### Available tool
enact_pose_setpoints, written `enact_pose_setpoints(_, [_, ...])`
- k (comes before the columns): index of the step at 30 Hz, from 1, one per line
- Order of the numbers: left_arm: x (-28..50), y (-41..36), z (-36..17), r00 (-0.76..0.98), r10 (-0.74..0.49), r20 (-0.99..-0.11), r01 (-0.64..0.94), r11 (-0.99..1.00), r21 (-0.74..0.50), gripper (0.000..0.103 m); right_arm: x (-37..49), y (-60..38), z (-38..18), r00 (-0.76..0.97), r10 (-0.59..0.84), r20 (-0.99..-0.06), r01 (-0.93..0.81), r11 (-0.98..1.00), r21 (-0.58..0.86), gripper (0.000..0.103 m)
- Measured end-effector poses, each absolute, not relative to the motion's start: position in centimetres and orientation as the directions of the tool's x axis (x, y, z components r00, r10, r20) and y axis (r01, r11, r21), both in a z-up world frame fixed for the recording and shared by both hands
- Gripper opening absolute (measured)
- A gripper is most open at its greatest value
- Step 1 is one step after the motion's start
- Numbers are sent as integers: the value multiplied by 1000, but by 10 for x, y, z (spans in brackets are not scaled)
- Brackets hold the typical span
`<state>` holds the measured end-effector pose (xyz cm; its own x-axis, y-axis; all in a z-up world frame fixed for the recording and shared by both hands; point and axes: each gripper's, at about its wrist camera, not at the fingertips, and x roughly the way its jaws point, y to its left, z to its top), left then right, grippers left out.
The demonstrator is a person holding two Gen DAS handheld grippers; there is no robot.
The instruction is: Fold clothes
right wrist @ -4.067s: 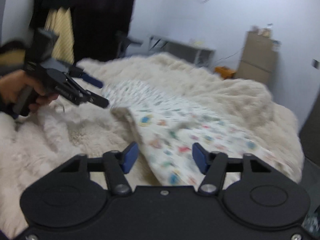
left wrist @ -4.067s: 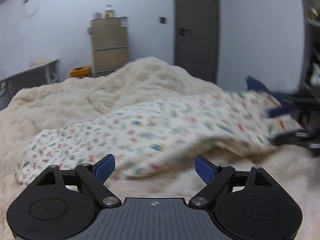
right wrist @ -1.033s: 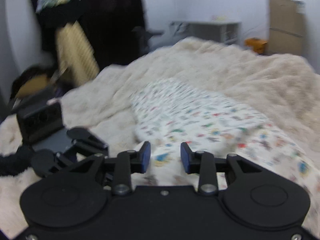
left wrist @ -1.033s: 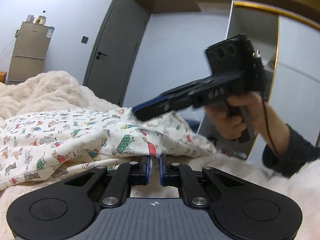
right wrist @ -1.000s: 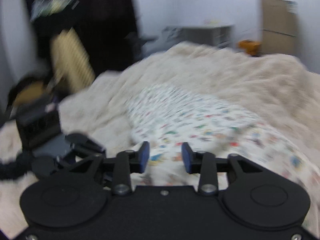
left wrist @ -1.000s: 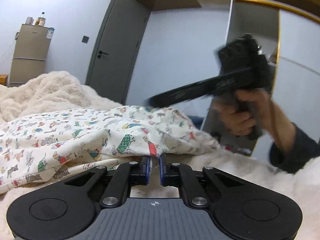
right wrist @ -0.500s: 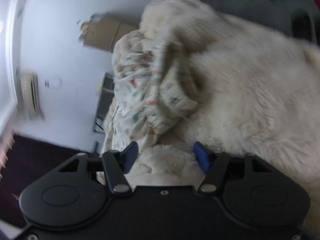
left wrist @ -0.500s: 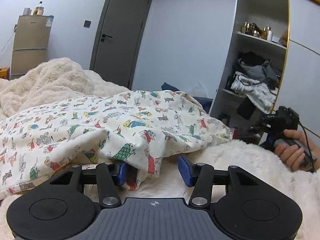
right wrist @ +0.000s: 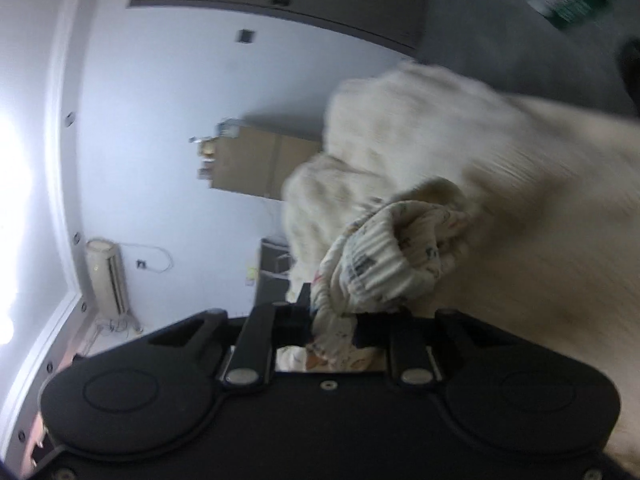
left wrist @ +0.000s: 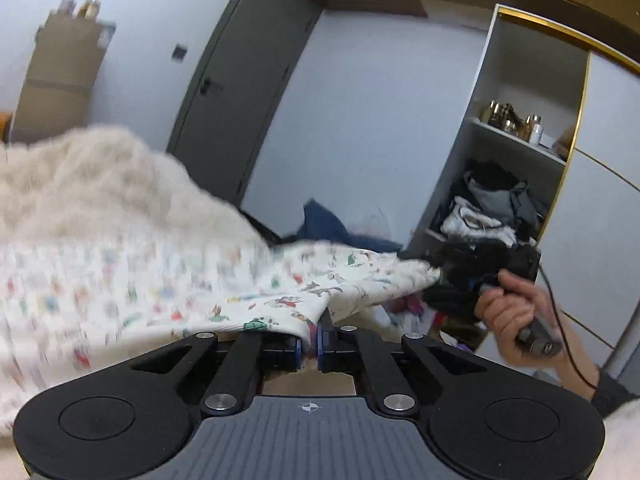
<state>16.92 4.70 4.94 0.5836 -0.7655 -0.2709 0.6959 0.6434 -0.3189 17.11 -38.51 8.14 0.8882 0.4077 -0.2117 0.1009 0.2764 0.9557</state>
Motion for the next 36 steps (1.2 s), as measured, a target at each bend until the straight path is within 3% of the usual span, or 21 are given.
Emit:
enact_pose_setpoints(4, [141, 37, 75, 618, -752, -227, 698, 659, -282, 3, 183, -389, 129, 898, 425, -114, -42, 342, 939, 16])
enact_pose_setpoints(6, [115, 15, 60, 612, -735, -292, 687, 677, -265, 4, 173, -396, 135, 902, 427, -65, -114, 379, 918, 16])
enact_pose_setpoints(7, [102, 4, 52, 607, -725, -324, 682, 685, -256, 6, 163, -406, 119, 899, 425, -106, -85, 406, 910, 17])
enact_pose_setpoints(10, [74, -26, 18, 526, -723, -448, 701, 667, -254, 23, 135, -436, 70, 879, 418, -230, 7, 470, 883, 18])
enact_pose_setpoints(11, [64, -35, 3, 481, -727, -491, 720, 647, -252, 23, 132, -450, 46, 862, 430, -269, 61, 439, 896, 20])
enact_pose_setpoints(13, [59, -27, 5, 435, -762, -480, 741, 606, -291, 23, 126, -482, -15, 810, 457, -368, 198, 377, 905, 26])
enact_pose_setpoints(15, [51, -15, 11, 367, -812, -453, 765, 541, -349, 28, 121, -502, -49, 791, 465, -397, 261, 330, 907, 29])
enact_pose_setpoints(18, [37, 20, 37, 363, -840, -403, 813, 496, -303, 47, 121, -514, -51, 797, 455, -399, 267, 327, 907, 39])
enact_pose_setpoints(20, [37, 53, 51, 454, -815, -361, 778, 560, -285, 60, 119, -513, -38, 809, 403, -428, 273, 387, 881, 43])
enact_pose_setpoints(23, [53, 125, 56, 644, -698, -314, 613, 716, -334, 78, 102, -534, -15, 858, 264, -440, 306, 426, 852, 43])
enact_pose_setpoints(26, [75, 195, 48, 780, -538, -321, 400, 822, -406, 81, 90, -543, 3, 894, 228, -386, 277, 396, 875, 45])
enact_pose_setpoints(29, [109, 300, 2, 851, -344, -397, 47, 802, -595, 82, 81, -541, 16, 905, 249, -346, 232, 394, 889, 47])
enact_pose_setpoints(33, [132, 364, -78, 806, -345, -481, -178, 633, -753, 82, 89, -523, 24, 887, 341, -311, 166, 393, 904, 48])
enact_pose_setpoints(36, [146, 377, -138, 783, -421, -459, -257, 452, -854, 81, 96, -500, 30, 858, 403, -318, 130, 428, 894, 48])
